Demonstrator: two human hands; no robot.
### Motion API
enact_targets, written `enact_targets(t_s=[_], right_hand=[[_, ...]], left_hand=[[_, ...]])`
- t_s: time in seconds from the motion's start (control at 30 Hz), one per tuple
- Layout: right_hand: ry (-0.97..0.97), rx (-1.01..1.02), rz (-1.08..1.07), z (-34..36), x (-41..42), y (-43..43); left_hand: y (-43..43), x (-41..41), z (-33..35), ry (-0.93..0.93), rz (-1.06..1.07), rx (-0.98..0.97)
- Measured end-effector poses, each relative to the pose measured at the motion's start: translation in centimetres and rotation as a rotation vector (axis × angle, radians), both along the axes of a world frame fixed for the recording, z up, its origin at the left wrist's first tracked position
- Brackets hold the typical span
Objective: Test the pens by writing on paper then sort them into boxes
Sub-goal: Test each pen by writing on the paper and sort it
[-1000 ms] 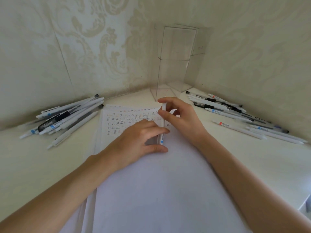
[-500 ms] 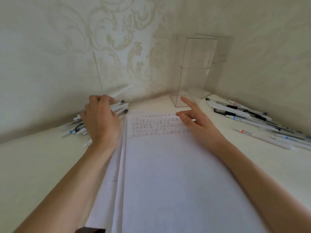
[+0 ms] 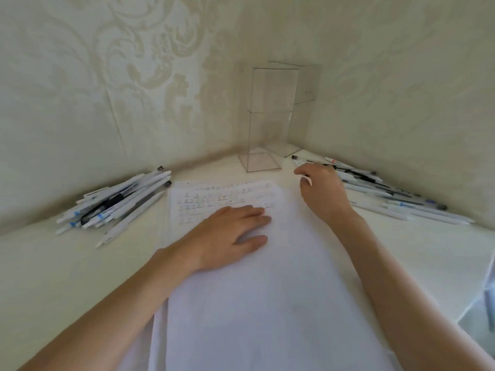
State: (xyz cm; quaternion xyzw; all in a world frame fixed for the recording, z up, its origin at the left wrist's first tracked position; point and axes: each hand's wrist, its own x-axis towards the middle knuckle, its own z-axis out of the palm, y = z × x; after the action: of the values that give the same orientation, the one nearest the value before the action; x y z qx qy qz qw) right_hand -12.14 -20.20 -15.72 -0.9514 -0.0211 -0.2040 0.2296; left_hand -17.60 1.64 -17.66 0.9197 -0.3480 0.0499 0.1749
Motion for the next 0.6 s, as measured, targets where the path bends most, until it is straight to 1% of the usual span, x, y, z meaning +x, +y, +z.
enact_targets(t_s=[0.03, 0.1, 0.13, 0.2, 0.27, 0.33, 0.4, 0.47, 0.6], right_hand=[[0.026, -0.036, -0.116, 0.4, 0.0, -1.1], [0.105, -0.061, -0.301, 1.3, -0.4, -3.0], [0.155, -0.067, -0.355, 1.6, -0.7, -3.7], [0.285, -0.083, -0.388, 1.8, -1.1, -4.7], [0.412, -0.122, -0.369, 1.5, -1.1, -5.3], [0.443, -0.155, -0.372, 1.0, -0.7, -5.5], [0.408, -0.189, -0.375, 0.5, -0.3, -5.5], [0.316, -0.175, -0.294, 0.1, 0.1, -5.1], [0.049, 0.134, 0.116, 0.8, -0.8, -2.5]], left_hand=[[-0.1, 0.0, -0.3, 0.036, 0.001, 0.050], [0.0, 0.1, -0.3, 0.027, 0.013, 0.046], [0.0, 0.1, -0.2, 0.012, 0.011, 0.041], [0.0, 0.5, -0.4, -0.008, -0.005, 0.040], [0.0, 0.6, -0.6, 0.003, -0.010, 0.035], [0.0, 0.6, -0.7, 0.015, -0.017, 0.023], [0.0, 0.6, -0.7, 0.006, -0.028, 0.011], [0.0, 0.6, -0.8, -0.001, -0.034, -0.006], [0.1, 0.5, -0.8, -0.030, -0.001, -0.088]])
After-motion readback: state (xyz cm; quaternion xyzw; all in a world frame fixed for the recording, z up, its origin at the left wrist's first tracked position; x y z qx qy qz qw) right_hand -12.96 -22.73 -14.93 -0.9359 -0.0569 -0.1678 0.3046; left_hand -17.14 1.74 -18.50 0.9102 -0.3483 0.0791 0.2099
